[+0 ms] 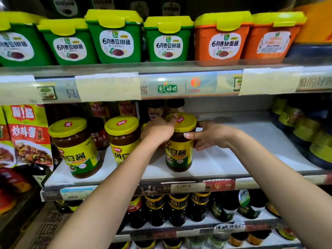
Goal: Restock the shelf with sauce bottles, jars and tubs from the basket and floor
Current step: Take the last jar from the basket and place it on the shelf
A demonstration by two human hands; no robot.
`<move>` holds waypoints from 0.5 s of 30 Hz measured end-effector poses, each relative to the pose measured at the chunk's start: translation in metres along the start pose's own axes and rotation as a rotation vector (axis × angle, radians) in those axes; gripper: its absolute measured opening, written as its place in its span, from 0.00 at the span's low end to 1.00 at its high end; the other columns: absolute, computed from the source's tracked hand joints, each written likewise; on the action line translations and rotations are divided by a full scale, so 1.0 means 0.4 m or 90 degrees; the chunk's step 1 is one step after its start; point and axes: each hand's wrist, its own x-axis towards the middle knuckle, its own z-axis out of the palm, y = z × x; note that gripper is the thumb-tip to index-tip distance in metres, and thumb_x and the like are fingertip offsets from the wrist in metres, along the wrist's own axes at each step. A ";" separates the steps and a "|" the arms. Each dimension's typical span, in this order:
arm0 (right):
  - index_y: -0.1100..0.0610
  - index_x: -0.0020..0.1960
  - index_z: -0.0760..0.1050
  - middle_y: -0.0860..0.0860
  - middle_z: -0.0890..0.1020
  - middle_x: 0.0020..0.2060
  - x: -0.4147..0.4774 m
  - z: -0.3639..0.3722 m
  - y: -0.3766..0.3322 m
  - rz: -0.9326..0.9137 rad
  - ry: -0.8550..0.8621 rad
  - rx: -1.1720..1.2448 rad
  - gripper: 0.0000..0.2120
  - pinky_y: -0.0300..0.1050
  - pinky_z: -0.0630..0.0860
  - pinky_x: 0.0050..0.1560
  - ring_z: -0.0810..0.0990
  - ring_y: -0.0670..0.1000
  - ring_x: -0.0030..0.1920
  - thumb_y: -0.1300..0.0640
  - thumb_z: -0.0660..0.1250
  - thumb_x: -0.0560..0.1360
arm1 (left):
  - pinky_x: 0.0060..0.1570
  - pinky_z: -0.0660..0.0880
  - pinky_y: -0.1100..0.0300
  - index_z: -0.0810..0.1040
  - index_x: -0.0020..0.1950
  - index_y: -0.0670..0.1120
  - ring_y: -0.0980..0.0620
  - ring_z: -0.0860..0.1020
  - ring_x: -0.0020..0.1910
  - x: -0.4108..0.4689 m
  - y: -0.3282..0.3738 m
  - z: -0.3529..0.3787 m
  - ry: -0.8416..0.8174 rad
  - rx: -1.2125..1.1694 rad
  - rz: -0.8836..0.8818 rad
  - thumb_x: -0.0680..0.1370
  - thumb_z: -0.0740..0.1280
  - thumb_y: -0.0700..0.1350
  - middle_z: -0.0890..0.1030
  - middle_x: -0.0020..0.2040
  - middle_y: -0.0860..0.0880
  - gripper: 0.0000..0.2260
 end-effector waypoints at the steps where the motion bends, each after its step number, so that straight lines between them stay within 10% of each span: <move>1: 0.51 0.59 0.65 0.60 0.77 0.51 0.005 -0.004 -0.001 0.001 -0.009 0.005 0.17 0.49 0.76 0.55 0.78 0.59 0.53 0.54 0.67 0.73 | 0.55 0.75 0.50 0.74 0.58 0.41 0.39 0.79 0.53 0.004 0.000 0.000 -0.003 -0.007 -0.005 0.76 0.51 0.65 0.78 0.57 0.39 0.30; 11: 0.46 0.67 0.63 0.55 0.79 0.54 0.005 -0.007 0.084 -0.086 0.038 0.053 0.28 0.47 0.76 0.54 0.80 0.53 0.54 0.50 0.69 0.71 | 0.61 0.67 0.52 0.64 0.71 0.47 0.41 0.70 0.66 -0.050 -0.022 -0.002 -0.020 -0.001 0.034 0.74 0.42 0.69 0.70 0.68 0.41 0.36; 15: 0.50 0.70 0.60 0.59 0.75 0.60 0.006 0.034 0.201 -0.144 0.139 0.134 0.34 0.41 0.75 0.50 0.77 0.53 0.56 0.61 0.71 0.69 | 0.67 0.63 0.54 0.48 0.75 0.52 0.47 0.68 0.69 -0.092 -0.121 0.069 -0.081 -0.164 0.179 0.74 0.61 0.62 0.67 0.71 0.50 0.36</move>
